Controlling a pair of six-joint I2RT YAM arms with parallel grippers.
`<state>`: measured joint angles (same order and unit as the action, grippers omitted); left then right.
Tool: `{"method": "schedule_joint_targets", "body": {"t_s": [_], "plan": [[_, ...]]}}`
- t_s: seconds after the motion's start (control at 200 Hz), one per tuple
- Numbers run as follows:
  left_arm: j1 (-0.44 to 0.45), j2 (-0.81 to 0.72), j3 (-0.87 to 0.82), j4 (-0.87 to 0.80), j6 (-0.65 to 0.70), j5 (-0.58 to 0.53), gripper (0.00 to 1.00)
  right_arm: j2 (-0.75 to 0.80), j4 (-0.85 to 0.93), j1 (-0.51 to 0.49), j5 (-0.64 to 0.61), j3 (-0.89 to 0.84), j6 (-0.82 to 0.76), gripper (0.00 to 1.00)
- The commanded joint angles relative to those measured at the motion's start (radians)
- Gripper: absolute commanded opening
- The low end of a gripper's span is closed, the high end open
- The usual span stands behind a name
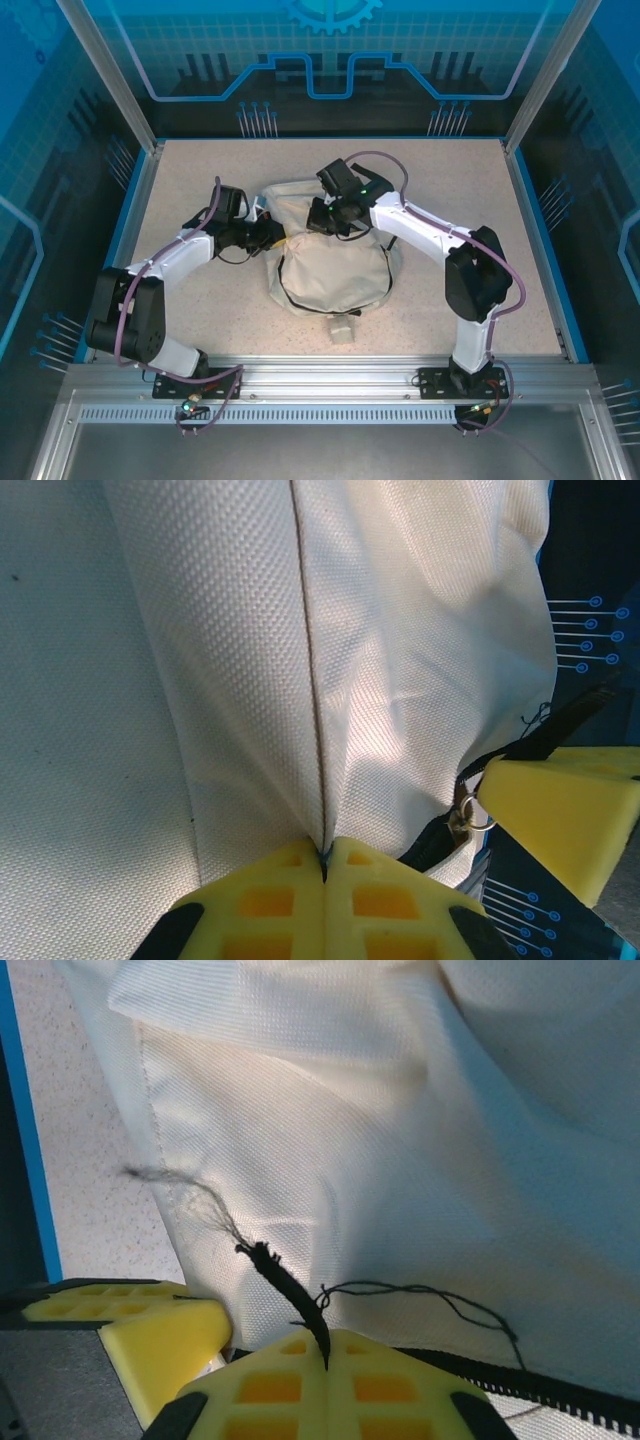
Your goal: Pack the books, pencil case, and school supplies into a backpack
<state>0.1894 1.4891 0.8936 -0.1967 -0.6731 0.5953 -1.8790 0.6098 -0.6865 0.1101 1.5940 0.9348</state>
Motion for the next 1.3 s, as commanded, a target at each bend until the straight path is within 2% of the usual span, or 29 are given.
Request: {"method": "schedule_joint_targets", "body": {"t_s": [0.0, 0.145, 0.285, 0.42, 0.575, 0.865, 1.296], "plan": [[-0.001, -0.054, -0.008, -0.026, 0.041, 0.016, 0.0, 0.004, 0.072, -0.039, -0.168, 0.072, -0.085, 0.0], [-0.004, -0.082, -0.023, -0.051, 0.041, -0.041, 0.0, 0.001, 0.107, -0.106, -0.403, 0.113, -0.209, 0.0], [-0.011, -0.089, -0.031, -0.08, 0.042, -0.075, 0.0, -0.062, 0.199, -0.162, -0.636, 0.198, -0.304, 0.0], [-0.02, -0.09, -0.038, -0.092, 0.04, -0.089, 0.0, -0.151, 0.373, -0.17, -0.827, 0.304, -0.268, 0.0], [-0.031, -0.094, -0.045, -0.092, 0.035, -0.086, 0.0, -0.231, 0.56, -0.151, -0.975, 0.391, -0.176, 0.0], [-0.063, -0.101, -0.057, -0.098, 0.03, -0.105, 0.0, -0.241, 0.711, -0.085, -1.033, 0.418, -0.064, 0.0], [-0.108, -0.088, -0.048, -0.099, 0.027, -0.115, 0.0, -0.137, 0.551, 0.085, -0.881, 0.164, -0.095, 0.0]]}}
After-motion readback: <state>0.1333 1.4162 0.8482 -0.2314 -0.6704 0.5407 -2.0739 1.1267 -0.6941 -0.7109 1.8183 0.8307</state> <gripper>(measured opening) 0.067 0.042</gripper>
